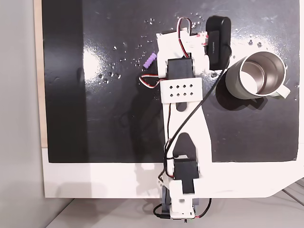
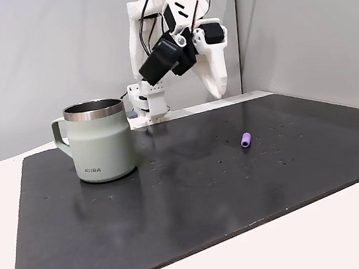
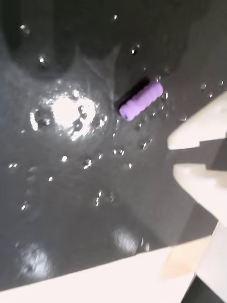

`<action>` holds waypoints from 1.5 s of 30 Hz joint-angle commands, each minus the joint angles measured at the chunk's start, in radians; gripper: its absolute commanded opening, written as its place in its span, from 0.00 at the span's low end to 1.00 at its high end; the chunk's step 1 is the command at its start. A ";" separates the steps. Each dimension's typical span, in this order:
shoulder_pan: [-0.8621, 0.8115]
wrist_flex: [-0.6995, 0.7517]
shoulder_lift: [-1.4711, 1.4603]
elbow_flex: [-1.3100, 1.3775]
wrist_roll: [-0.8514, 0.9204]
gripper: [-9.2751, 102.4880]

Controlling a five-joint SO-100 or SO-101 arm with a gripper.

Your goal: Grasp a pengrip and put it in the cup.

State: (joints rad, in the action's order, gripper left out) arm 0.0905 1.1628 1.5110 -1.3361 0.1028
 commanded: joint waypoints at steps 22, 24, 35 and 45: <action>0.081 0.426 -0.489 0.655 0.069 0.23; 0.086 0.471 -0.551 0.721 0.072 0.23; 0.107 0.637 -0.841 1.111 0.061 0.22; 0.138 0.637 -0.922 1.155 0.061 0.21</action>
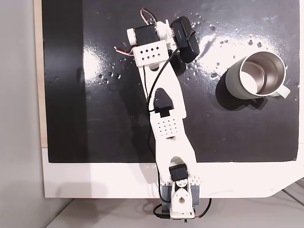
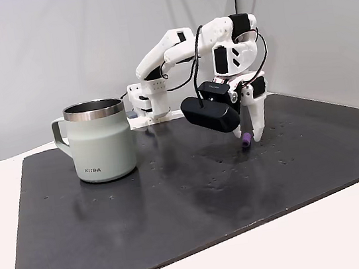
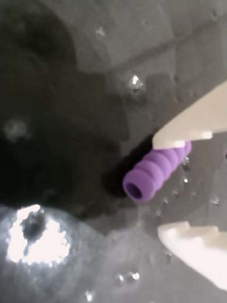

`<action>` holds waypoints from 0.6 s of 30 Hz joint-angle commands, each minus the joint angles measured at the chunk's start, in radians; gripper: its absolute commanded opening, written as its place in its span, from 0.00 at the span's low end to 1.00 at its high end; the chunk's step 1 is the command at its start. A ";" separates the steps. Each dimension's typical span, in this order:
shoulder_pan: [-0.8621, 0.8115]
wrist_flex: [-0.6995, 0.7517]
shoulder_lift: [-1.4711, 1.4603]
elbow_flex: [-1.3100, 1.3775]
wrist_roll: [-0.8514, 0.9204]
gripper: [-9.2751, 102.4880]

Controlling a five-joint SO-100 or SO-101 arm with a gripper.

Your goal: Grasp a pengrip and put it in the cup.

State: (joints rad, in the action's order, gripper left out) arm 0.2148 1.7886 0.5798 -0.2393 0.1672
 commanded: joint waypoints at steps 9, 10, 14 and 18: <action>0.048 0.011 -0.061 0.098 -0.011 0.20; 0.052 0.011 -0.071 0.104 -0.011 0.20; 0.069 0.012 -0.086 0.106 -0.014 0.12; 0.074 0.015 -0.086 0.092 -0.014 0.08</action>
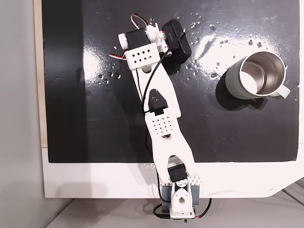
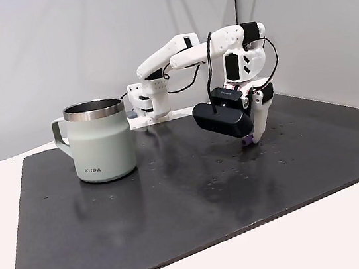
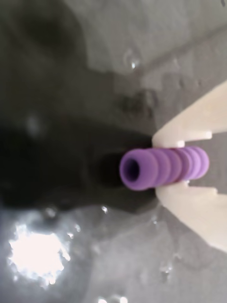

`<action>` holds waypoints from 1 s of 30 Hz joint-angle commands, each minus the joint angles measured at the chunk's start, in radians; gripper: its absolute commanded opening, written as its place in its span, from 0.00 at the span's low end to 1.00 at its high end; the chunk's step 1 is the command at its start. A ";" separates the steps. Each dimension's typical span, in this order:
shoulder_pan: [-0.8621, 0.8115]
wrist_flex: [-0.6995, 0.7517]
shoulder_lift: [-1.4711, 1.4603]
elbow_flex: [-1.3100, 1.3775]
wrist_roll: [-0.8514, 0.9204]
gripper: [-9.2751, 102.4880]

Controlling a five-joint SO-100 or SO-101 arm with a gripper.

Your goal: Grasp a pengrip and put it in the cup.

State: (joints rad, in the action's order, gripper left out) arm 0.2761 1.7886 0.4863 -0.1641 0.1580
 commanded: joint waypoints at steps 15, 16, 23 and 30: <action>-0.023 0.015 0.492 -0.153 -0.071 0.08; -0.032 0.015 0.535 -0.167 -0.074 0.08; -0.137 0.015 0.831 -0.279 -0.075 0.08; -0.351 0.014 0.999 -0.350 -0.011 0.08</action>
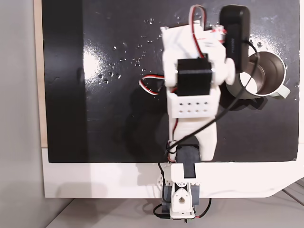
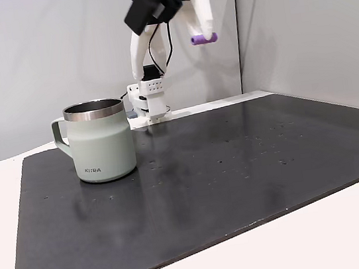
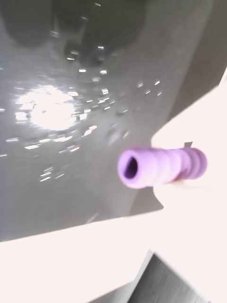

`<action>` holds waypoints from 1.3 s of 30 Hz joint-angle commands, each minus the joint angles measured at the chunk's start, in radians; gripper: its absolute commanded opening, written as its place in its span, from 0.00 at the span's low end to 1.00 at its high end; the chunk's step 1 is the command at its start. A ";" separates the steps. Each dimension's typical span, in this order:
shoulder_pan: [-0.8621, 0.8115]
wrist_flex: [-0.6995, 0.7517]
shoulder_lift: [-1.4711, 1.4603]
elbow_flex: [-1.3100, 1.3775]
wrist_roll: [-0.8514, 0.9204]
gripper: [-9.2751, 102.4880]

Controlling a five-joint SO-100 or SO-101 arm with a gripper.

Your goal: Grasp a pengrip and put it in the cup.

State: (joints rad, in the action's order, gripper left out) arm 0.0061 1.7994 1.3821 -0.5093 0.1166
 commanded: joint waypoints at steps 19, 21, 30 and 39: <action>-0.535 -0.005 0.037 -0.074 0.304 0.08; -0.540 -0.005 0.012 -0.086 0.327 0.08; -0.561 -0.003 -0.018 -0.195 0.410 0.08; -0.571 -0.002 -0.031 -0.273 0.439 0.08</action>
State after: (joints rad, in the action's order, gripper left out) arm -0.5553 1.8024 1.3392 -0.7839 0.5476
